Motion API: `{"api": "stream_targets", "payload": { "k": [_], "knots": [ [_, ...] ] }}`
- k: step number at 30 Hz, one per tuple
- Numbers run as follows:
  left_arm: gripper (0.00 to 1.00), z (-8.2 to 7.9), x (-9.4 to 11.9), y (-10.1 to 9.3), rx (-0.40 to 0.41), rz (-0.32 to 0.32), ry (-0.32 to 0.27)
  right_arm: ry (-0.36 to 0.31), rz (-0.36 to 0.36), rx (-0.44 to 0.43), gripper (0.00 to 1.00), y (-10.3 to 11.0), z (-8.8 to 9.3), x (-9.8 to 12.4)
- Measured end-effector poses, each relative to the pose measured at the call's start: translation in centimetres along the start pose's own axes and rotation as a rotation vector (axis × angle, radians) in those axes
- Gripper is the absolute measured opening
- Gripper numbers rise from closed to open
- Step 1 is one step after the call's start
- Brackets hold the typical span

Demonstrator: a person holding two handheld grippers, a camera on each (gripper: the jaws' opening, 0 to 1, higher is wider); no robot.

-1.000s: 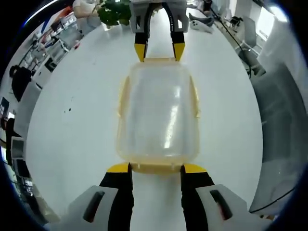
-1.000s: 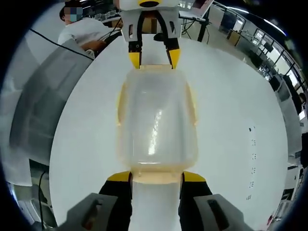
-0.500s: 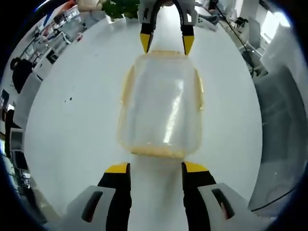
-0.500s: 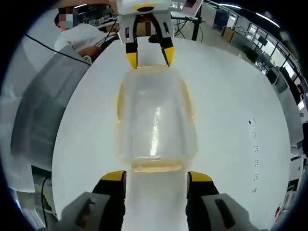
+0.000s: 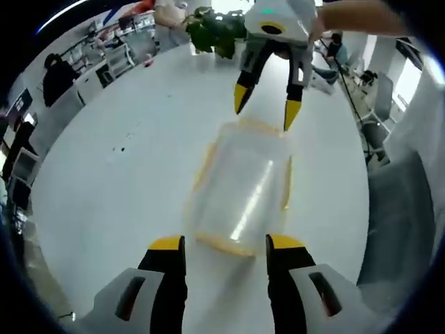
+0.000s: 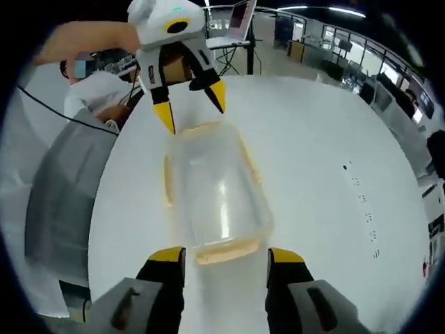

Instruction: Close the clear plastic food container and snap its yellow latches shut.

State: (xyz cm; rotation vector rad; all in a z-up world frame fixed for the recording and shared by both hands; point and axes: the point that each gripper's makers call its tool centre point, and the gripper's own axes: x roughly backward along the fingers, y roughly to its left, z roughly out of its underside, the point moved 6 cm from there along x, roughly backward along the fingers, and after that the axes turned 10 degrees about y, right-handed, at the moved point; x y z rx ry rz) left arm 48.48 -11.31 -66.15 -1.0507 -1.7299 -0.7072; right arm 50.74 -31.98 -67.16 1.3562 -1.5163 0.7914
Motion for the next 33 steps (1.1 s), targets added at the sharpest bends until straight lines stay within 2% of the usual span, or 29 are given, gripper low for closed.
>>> {"api": "stream_targets", "payload": {
  "k": [2,4,7,8,10,12,13,16,17,19,21,23,24,26,29,33],
  "knots": [
    [0.42,0.1,-0.2,0.0,0.012,-0.027,0.015,-0.021,0.012,-0.018,0.45,0.0,-0.3,0.0],
    [0.42,0.0,-0.3,-0.2,0.087,-0.01,-0.007,-0.035,0.023,-0.057,0.45,0.1,-0.4,0.0],
    [0.43,0.0,-0.3,0.0,0.178,-0.023,-0.03,-0.046,0.044,-0.112,0.43,0.0,-0.5,-0.1],
    [0.44,-0.1,-0.3,0.0,0.234,-0.015,-0.046,-0.052,0.045,-0.135,0.43,0.0,-0.5,-0.2],
    [0.46,-0.2,-0.3,0.1,0.318,-0.005,-0.091,-0.082,0.06,-0.198,0.45,-0.1,-0.5,-0.2],
    [0.46,0.0,-0.2,0.1,0.364,-0.003,-0.104,-0.104,0.053,-0.27,0.44,-0.1,-0.4,-0.3],
    [0.45,0.3,-0.2,0.3,0.405,-0.012,-0.109,-0.087,0.053,-0.283,0.43,-0.1,-0.1,-0.4],
    [0.41,1.0,-0.5,0.4,0.454,-0.038,-0.096,-0.056,0.071,-0.261,0.42,0.3,0.2,-0.9],
    [0.4,1.2,-0.6,0.3,0.453,-0.033,-0.102,-0.055,0.061,-0.286,0.42,0.5,0.3,-1.0],
    [0.41,1.1,-0.8,-0.1,0.492,-0.022,-0.121,-0.095,0.048,-0.361,0.42,0.5,0.1,-1.0],
    [0.42,1.2,-1.1,-0.3,0.498,-0.031,-0.111,-0.087,0.063,-0.367,0.43,0.3,0.2,-1.0],
    [0.42,1.3,-1.1,-0.3,0.501,-0.074,-0.11,-0.103,0.073,-0.402,0.43,0.3,0.0,-1.0],
    [0.42,1.3,-1.1,-0.4,0.528,-0.083,-0.114,-0.125,0.08,-0.415,0.43,0.2,-0.3,-0.8],
    [0.44,1.1,-1.3,-0.6,0.584,-0.076,-0.141,-0.132,0.088,-0.432,0.43,0.2,-0.5,-0.8],
    [0.43,1.3,-1.8,-1.0,0.603,-0.079,-0.128,-0.126,0.091,-0.441,0.43,0.4,-0.5,-1.2],
    [0.44,1.2,-2.1,-1.4,0.687,-0.065,-0.173,-0.146,0.1,-0.522,0.43,0.3,-0.1,-1.4]
  ]
}}
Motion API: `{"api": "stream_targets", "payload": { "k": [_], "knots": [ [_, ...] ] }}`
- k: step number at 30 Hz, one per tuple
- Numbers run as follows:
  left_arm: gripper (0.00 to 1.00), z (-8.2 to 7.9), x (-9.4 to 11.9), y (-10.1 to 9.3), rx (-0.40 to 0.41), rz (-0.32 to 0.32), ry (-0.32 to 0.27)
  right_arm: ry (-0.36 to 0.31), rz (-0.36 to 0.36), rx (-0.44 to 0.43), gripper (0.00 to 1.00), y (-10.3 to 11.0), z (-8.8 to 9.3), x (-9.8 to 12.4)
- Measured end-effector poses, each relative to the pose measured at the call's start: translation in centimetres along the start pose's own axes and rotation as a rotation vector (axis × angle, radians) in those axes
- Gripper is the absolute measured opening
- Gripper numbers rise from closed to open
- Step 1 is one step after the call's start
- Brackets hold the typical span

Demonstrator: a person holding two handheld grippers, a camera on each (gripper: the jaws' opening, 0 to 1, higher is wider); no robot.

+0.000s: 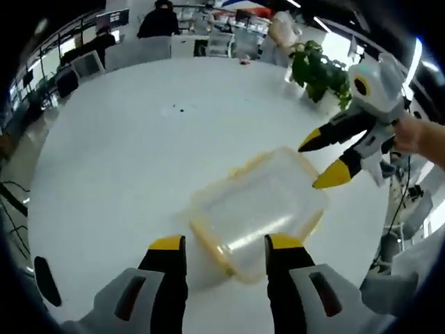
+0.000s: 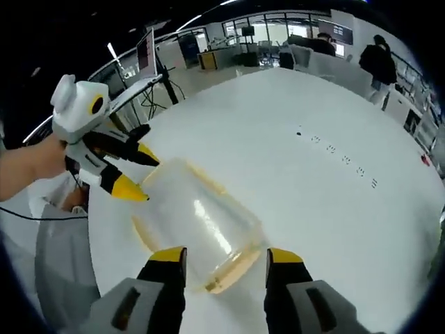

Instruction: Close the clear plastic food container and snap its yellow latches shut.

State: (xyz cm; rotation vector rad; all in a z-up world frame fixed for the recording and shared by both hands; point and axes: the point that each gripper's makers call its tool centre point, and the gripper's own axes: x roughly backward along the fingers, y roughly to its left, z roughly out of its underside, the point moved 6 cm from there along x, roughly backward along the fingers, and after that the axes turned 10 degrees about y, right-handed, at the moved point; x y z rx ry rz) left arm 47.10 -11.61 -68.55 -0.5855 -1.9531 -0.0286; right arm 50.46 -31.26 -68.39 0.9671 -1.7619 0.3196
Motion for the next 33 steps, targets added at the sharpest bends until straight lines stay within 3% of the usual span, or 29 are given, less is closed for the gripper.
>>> {"api": "stream_targets", "payload": {
  "k": [4,11,13,15,24,28,29,30,31,32,33],
  "knots": [
    [0.43,0.2,-0.2,-0.2,0.06,0.017,-0.012,-0.041,-0.043,-0.124,0.42,0.2,-0.1,0.0],
    [0.43,0.4,-0.4,0.0,0.138,0.036,-0.02,-0.025,-0.054,-0.188,0.42,0.5,0.5,-0.6],
    [0.39,0.4,-0.4,-0.2,0.145,0.057,-0.027,-0.012,-0.059,-0.207,0.4,0.5,0.7,-0.9],
    [0.39,0.4,-0.4,-0.4,0.116,0.03,-0.035,-0.018,-0.073,-0.266,0.4,0.7,0.8,-1.0],
    [0.36,0.4,-0.5,-0.6,0.107,0.035,-0.026,-0.001,-0.07,-0.259,0.38,0.9,0.8,-1.0],
    [0.32,0.5,-0.6,-0.8,0.14,0.038,-0.035,0.025,-0.063,-0.251,0.35,1.0,0.5,-1.1],
    [0.32,1.7,-0.7,-1.3,0.263,0.045,0.037,0.022,-0.066,-0.327,0.32,1.2,0.5,-1.3],
    [0.31,0.7,-1.3,-1.0,0.212,0.044,-0.041,0.007,-0.107,-0.371,0.31,1.9,0.3,-1.3],
    [0.31,0.8,-0.8,-1.0,0.206,0.049,-0.028,0.018,-0.069,-0.293,0.31,1.7,0.8,-1.5],
    [0.31,0.9,-0.7,-1.0,0.164,0.048,-0.026,0.013,-0.065,-0.309,0.31,1.8,0.6,-1.3],
    [0.31,0.8,-0.7,-1.0,0.183,0.044,-0.023,0.017,-0.062,-0.304,0.31,1.7,0.6,-1.3]
  ]
}}
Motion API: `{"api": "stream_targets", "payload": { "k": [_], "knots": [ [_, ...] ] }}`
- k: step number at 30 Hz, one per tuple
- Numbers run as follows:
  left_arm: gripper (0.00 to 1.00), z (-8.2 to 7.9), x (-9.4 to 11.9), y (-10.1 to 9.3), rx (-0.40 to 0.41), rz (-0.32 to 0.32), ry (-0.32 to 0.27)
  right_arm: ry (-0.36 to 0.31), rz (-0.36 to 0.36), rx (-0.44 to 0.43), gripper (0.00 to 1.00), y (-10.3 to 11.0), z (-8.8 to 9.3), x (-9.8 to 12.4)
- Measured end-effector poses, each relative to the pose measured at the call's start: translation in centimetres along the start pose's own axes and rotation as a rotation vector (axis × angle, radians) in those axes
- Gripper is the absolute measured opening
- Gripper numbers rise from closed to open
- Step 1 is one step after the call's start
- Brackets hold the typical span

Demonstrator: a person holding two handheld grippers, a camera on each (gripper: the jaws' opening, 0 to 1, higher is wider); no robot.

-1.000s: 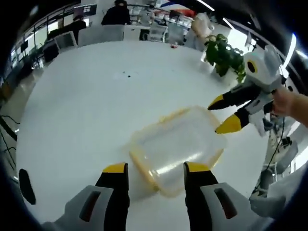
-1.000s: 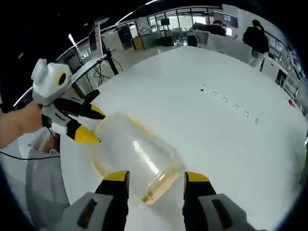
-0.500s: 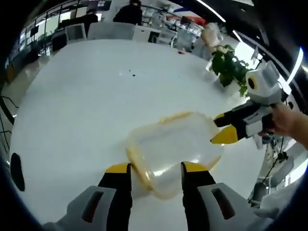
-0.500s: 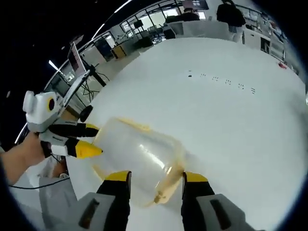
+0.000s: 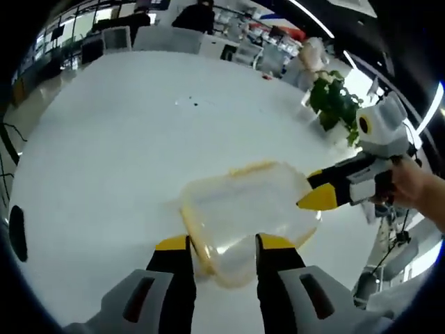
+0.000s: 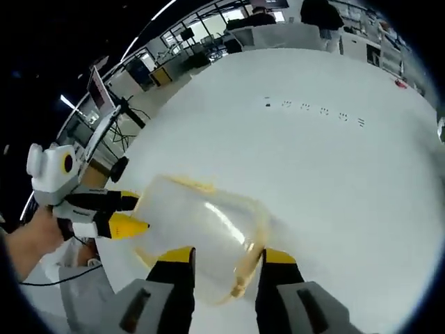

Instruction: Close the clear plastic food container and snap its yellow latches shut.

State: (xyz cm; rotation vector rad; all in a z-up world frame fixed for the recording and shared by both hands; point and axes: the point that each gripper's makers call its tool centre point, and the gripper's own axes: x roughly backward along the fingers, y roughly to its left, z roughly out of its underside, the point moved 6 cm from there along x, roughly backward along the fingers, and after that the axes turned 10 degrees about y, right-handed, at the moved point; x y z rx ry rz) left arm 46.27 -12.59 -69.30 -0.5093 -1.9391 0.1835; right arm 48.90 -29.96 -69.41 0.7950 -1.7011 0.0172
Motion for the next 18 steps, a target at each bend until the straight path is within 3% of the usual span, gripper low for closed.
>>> {"api": "stream_targets", "payload": {
  "k": [18],
  "knots": [
    [0.34,-0.23,0.09,0.06,-0.032,0.01,-0.011,-0.038,0.043,-0.017,0.33,-0.24,0.06,0.33]
  ]
}}
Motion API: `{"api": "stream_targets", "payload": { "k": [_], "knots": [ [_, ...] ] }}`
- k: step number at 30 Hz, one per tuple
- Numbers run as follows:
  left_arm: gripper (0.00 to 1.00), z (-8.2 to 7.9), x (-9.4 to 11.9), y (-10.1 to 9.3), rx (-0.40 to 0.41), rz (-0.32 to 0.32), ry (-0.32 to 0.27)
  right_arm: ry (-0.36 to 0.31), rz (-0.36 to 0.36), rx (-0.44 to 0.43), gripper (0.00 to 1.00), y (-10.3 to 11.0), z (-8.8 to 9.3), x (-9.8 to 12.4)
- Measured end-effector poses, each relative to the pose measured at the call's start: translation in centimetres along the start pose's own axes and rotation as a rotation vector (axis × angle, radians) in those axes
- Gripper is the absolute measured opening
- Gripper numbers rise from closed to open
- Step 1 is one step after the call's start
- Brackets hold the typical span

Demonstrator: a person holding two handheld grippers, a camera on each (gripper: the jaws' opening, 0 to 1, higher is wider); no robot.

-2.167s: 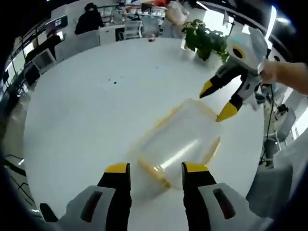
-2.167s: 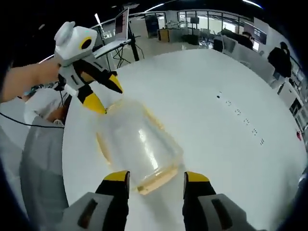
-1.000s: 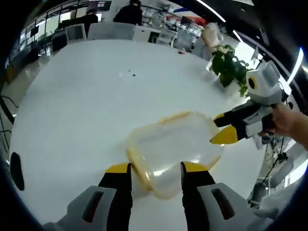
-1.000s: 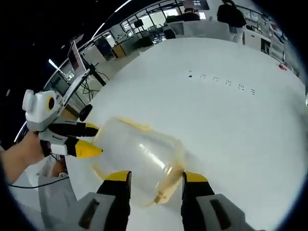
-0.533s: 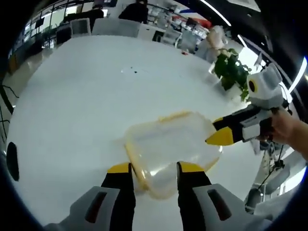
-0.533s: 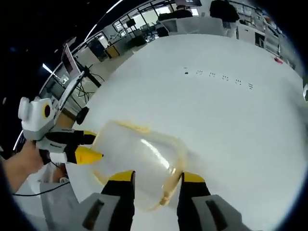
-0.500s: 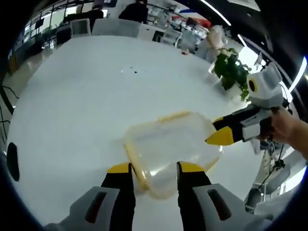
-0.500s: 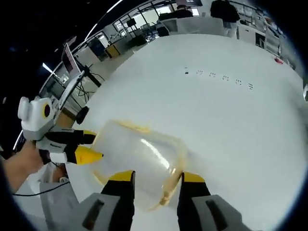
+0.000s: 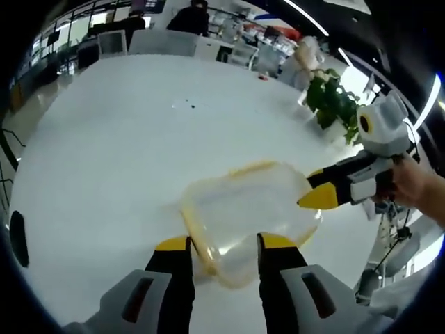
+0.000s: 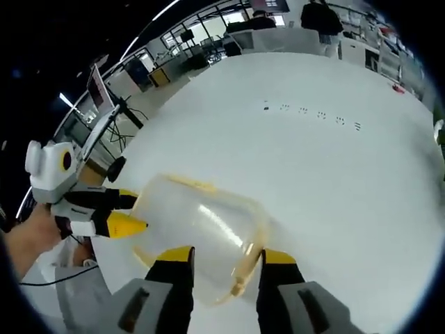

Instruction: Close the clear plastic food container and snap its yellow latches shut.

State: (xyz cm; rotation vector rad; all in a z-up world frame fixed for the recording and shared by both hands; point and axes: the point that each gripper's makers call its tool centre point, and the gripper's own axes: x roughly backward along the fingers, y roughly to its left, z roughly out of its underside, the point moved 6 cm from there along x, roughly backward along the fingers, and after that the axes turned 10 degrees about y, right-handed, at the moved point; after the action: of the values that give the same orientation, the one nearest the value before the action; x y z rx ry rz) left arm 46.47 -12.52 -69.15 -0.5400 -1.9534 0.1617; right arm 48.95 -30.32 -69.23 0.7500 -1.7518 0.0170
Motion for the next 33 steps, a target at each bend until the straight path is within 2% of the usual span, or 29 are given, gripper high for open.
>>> {"api": "stream_targets", "payload": {
  "k": [12,20,24,28,30,32,33],
  "knots": [
    [0.34,-0.1,0.0,0.2,-0.041,0.023,0.023,-0.019,0.04,-0.02,0.27,0.3,0.9,0.7],
    [0.34,-0.2,0.1,0.2,-0.072,0.021,0.024,-0.028,0.046,-0.057,0.27,0.5,1.2,0.7],
    [0.36,-0.4,0.2,0.3,-0.066,0.016,0.037,-0.052,0.011,-0.065,0.29,0.1,1.4,0.7],
    [0.41,-0.5,0.0,0.0,-0.141,0.013,0.016,-0.076,-0.008,-0.05,0.29,0.1,1.8,0.7],
    [0.5,-0.2,-0.3,-0.5,-0.172,0.043,0.037,-0.075,-0.021,-0.064,0.29,0.1,1.9,0.7],
    [0.5,-0.4,-0.4,-0.3,-0.213,0.029,0.033,-0.078,-0.019,-0.067,0.3,0.1,2.0,0.7],
    [0.49,-0.5,-0.3,-0.2,-0.2,0.025,0.031,-0.081,-0.016,-0.067,0.31,0.0,2.0,0.7]
  ]
}}
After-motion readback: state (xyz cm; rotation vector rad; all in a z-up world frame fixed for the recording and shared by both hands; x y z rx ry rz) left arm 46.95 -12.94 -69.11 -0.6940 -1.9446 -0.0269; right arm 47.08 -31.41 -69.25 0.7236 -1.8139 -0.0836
